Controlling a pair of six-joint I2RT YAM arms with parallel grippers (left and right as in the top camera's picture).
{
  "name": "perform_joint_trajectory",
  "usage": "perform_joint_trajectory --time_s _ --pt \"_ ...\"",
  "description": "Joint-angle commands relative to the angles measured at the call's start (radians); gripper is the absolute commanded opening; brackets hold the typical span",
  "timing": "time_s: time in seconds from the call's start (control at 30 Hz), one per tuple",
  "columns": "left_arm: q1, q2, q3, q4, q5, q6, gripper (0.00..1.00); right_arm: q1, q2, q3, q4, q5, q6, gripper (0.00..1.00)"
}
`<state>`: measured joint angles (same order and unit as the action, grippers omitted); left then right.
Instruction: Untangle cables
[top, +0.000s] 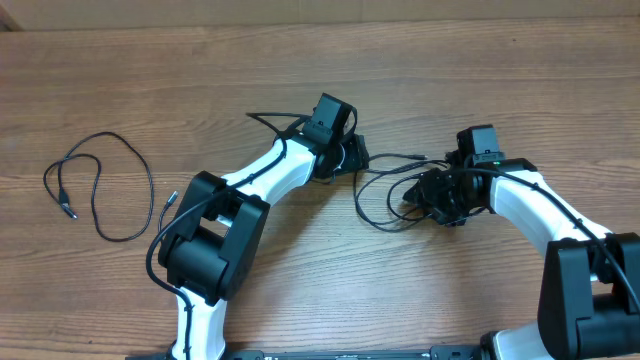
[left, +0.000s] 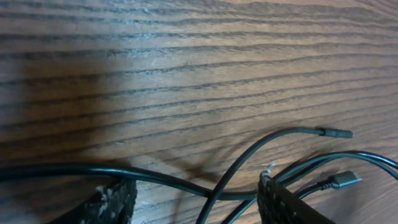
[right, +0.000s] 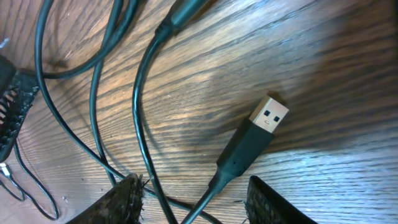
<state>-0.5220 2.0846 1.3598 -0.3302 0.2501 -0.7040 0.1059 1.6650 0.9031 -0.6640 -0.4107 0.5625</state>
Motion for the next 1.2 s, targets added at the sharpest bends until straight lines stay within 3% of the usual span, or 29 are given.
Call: perform_joint_trajectory --time_s 0.0,0.03,0.13,0.27,0.4,0.53,0.63,0.7,0.83,1.0,1.17 --pt "-0.006 0.038 -0.001 -0.033 -0.015 -0.006 0.76 0.008 -0.017 -0.006 0.008 0.015 0.02 0.52" --pt "-0.005 0.038 -0.001 -0.045 -0.018 0.002 0.78 0.008 -0.017 -0.006 0.004 0.02 0.02 0.52" --pt "0.005 0.038 -0.001 -0.079 -0.028 0.084 0.66 0.008 -0.017 -0.006 0.0 0.032 0.021 0.52" --pt "0.02 0.038 -0.001 -0.172 -0.14 0.126 0.31 0.008 -0.017 -0.006 0.0 0.031 0.021 0.5" --pt "0.042 0.038 -0.001 -0.242 -0.291 0.144 0.35 0.008 -0.017 -0.006 0.0 0.024 0.022 0.49" --pt "0.087 0.038 -0.001 -0.281 -0.356 0.145 0.3 0.013 -0.017 -0.006 0.0 -0.005 0.026 0.48" --pt "0.131 0.038 -0.001 -0.309 -0.357 0.145 0.14 0.013 -0.017 -0.006 -0.009 -0.026 0.04 0.39" --pt "0.163 0.038 -0.001 -0.325 -0.357 0.148 0.04 0.013 -0.017 -0.006 -0.011 -0.042 0.04 0.27" --pt "0.229 0.038 -0.001 -0.358 -0.353 0.186 0.04 0.013 -0.017 -0.006 -0.014 -0.078 0.04 0.05" --pt "0.305 0.038 -0.001 -0.388 -0.309 0.251 0.06 0.013 -0.017 -0.006 -0.012 -0.124 0.04 0.04" --pt "0.369 0.038 0.01 -0.409 -0.031 0.417 0.18 0.013 -0.017 -0.006 -0.01 -0.143 0.039 0.05"
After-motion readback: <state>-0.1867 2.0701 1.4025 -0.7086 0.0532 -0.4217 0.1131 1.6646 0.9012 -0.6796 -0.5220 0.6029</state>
